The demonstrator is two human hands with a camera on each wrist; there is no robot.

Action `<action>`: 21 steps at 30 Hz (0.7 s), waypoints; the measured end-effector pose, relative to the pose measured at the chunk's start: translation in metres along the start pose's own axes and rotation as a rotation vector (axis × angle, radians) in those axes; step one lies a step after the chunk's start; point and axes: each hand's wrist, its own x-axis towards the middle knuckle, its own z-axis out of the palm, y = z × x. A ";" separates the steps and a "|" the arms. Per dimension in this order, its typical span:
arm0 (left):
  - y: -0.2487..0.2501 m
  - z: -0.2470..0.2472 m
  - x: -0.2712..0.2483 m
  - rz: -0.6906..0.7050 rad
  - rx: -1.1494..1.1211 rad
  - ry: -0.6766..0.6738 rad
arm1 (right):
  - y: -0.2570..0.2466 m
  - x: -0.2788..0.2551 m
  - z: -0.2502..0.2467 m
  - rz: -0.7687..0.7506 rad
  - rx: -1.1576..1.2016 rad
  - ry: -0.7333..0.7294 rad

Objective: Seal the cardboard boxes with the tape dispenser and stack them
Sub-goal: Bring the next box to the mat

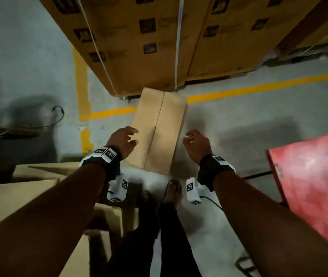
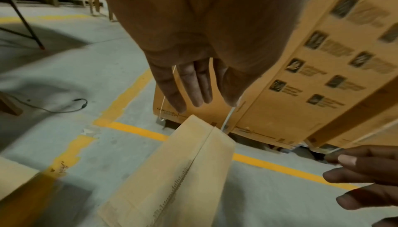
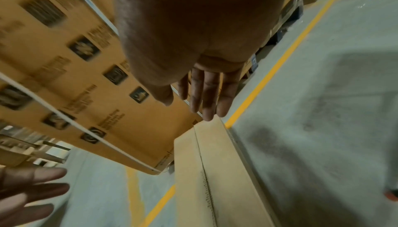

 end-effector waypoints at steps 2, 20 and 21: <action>-0.019 0.015 0.044 -0.012 0.012 0.005 | 0.015 0.049 0.019 0.010 -0.026 -0.028; -0.197 0.173 0.320 -0.013 0.100 -0.035 | 0.188 0.300 0.203 0.084 -0.019 -0.036; -0.200 0.175 0.325 -0.007 0.085 -0.038 | 0.192 0.302 0.208 0.078 -0.006 -0.036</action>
